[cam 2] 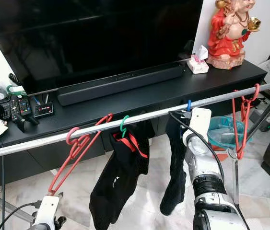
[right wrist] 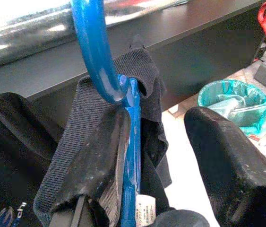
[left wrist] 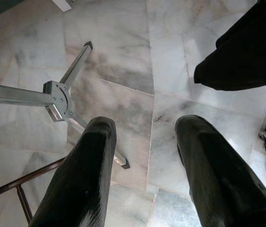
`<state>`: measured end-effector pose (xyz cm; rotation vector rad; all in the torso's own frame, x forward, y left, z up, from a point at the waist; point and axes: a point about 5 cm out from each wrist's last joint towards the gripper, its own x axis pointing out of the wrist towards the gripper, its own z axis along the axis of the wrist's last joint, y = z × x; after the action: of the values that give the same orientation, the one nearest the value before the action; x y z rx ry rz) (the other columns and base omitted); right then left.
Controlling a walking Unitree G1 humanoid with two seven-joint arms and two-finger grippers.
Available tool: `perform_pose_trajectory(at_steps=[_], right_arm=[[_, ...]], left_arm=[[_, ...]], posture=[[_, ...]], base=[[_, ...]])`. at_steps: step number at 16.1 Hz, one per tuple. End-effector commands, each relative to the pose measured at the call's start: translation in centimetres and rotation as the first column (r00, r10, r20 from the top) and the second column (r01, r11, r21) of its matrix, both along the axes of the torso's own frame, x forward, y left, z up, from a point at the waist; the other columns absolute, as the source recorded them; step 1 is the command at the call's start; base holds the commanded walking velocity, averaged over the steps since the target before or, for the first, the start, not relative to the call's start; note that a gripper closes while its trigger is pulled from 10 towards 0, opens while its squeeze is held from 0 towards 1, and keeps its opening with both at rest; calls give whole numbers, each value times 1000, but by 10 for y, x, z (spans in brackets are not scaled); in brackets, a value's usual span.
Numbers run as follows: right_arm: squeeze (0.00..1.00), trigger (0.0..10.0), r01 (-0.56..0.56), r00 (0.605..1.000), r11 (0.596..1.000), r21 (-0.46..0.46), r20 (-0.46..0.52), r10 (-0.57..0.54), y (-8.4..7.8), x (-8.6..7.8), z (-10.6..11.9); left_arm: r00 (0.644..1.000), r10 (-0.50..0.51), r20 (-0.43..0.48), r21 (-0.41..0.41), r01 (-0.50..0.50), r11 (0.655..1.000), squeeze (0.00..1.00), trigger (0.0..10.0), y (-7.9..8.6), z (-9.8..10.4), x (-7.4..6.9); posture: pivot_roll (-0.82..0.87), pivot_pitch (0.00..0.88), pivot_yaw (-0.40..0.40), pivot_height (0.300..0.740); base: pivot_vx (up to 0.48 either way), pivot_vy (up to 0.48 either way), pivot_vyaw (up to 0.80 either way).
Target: Hang hanger
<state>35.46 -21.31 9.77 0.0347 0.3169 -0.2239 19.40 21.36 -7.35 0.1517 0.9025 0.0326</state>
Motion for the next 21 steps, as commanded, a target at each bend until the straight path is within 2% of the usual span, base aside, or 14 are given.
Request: perform_pose_trajectory(at_steps=[1,7,10,12,16,21], right_arm=[[0,10000,-24,998,1000,-11,-51,23,2,-1,-6],[0,10000,-32,997,999,-8,-65,31,5,1,-10],[0,10000,-103,995,994,22,14,102,19,4,-3],[0,10000,-170,985,985,2,23,170,30,4,-3],[0,10000,-179,984,984,-24,16,179,30,4,-4],[0,10000,-90,996,996,-6,-21,90,21,2,-10]], left_arm=[[1000,-2,-17,14,2,1000,0,10000,3,-1,-3],[1000,-1,-17,15,2,1000,0,10000,2,-1,-3],[1000,0,-17,15,1,1000,0,10000,2,-2,-3],[1000,0,-17,14,0,1000,0,10000,2,-2,-3],[1000,1,-16,13,-1,1000,0,10000,2,-2,-3],[1000,0,-15,13,0,1000,0,10000,2,-2,-3]], posture=[[-209,0,63,740],[-207,0,61,740],[-208,0,60,740],[-208,0,60,740],[-206,0,59,740],[-203,0,57,740]], base=[[0,0,0],[0,0,0],[0,0,0],[0,0,0],[0,0,0],[0,0,0]])
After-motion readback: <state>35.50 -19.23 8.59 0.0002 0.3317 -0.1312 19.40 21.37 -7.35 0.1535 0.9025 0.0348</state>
